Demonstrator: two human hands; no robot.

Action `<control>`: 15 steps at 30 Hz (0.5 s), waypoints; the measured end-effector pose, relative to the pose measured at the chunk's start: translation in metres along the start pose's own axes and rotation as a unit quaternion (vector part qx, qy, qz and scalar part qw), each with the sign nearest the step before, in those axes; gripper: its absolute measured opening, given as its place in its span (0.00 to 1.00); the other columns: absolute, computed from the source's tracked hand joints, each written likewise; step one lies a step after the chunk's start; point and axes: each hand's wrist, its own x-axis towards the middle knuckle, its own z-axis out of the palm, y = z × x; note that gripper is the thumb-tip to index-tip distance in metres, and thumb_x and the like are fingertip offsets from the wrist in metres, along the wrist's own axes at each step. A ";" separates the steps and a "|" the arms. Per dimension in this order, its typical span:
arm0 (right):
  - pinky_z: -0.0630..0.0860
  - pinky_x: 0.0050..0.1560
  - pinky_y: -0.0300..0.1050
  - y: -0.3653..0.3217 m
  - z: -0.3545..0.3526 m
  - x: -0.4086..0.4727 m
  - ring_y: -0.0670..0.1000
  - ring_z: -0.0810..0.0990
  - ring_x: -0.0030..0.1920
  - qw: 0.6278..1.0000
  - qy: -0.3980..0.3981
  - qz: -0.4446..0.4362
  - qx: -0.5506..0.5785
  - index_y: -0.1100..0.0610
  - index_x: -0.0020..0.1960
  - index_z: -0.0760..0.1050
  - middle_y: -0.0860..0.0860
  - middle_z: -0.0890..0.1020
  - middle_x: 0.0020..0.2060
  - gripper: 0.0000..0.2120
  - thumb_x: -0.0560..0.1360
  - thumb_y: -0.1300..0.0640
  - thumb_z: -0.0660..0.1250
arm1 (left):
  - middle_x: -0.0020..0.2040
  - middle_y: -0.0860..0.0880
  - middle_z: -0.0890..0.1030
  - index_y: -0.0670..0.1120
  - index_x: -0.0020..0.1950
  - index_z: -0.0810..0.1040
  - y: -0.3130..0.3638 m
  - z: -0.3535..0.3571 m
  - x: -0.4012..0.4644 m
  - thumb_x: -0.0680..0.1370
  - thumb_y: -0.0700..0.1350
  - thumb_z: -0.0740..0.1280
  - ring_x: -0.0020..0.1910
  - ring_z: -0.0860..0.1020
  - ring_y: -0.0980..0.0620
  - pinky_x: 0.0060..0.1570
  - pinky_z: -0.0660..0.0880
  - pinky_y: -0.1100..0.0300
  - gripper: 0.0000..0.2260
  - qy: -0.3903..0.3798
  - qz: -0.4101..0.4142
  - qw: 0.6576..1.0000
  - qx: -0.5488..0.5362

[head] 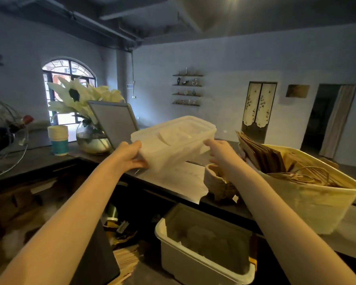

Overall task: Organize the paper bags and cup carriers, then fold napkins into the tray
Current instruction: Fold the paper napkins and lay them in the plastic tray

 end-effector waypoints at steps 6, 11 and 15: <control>0.67 0.63 0.50 0.035 0.065 0.031 0.57 0.63 0.69 0.988 -0.091 0.093 0.083 0.58 0.76 0.51 0.54 0.61 0.72 0.32 0.78 0.48 0.60 | 0.51 0.39 0.74 0.34 0.68 0.64 -0.025 0.031 0.022 0.78 0.35 0.58 0.48 0.76 0.41 0.38 0.76 0.46 0.18 -0.023 -0.032 0.999 -0.013; 0.69 0.65 0.56 0.067 0.090 0.065 0.59 0.68 0.66 0.997 0.020 0.064 0.029 0.57 0.74 0.51 0.57 0.66 0.69 0.33 0.75 0.58 0.63 | 0.62 0.40 0.74 0.41 0.71 0.64 -0.053 0.049 0.030 0.79 0.35 0.56 0.59 0.75 0.42 0.44 0.75 0.48 0.20 -0.051 -0.050 0.997 -0.040; 0.73 0.52 0.46 0.082 0.086 0.082 0.56 0.74 0.60 0.994 0.081 0.069 -0.025 0.61 0.73 0.60 0.57 0.73 0.63 0.23 0.79 0.61 0.58 | 0.66 0.42 0.72 0.42 0.70 0.64 -0.067 0.044 0.045 0.78 0.42 0.65 0.61 0.73 0.42 0.47 0.77 0.50 0.22 -0.062 -0.067 0.996 0.006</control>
